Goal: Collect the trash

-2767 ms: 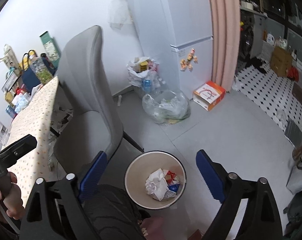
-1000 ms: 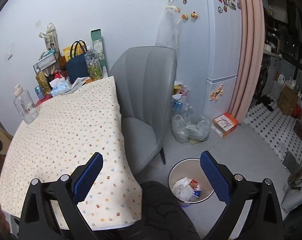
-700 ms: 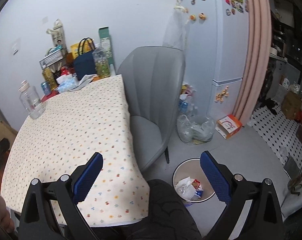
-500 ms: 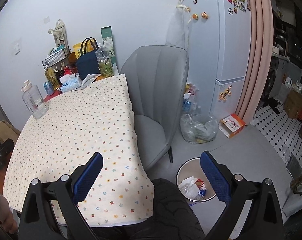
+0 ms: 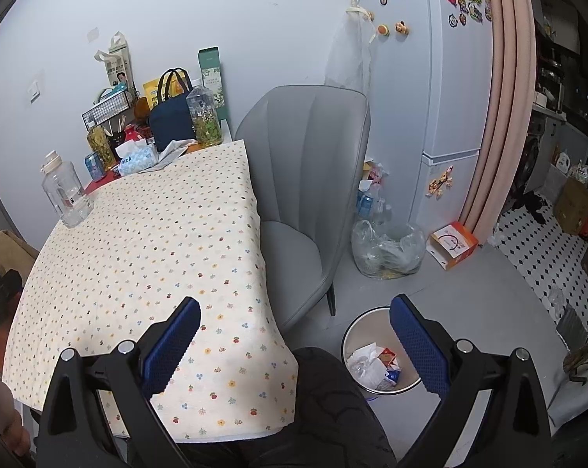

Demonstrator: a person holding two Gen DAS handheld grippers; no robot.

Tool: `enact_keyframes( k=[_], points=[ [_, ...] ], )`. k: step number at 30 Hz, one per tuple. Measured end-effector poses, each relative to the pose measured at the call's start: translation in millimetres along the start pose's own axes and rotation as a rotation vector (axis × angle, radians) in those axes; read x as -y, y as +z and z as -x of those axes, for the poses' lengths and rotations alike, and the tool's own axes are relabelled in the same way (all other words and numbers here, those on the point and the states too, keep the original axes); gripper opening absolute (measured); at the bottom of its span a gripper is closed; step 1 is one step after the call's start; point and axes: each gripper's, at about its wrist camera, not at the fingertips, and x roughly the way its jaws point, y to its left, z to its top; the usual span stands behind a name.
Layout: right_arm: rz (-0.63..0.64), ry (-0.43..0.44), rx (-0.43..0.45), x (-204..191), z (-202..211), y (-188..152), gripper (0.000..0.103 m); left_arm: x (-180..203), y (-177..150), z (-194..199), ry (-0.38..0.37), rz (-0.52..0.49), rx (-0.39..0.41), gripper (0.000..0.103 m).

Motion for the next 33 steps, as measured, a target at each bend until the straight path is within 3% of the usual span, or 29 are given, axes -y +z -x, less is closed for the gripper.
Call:
enact_keyframes(
  k=[33],
  points=[
    [0.011, 0.042, -0.001, 1.1, 2.6, -4.7, 0.095, 2.9, -3.4, 5.8, 0.004, -0.001, 0.012, 0.097]
  ],
)
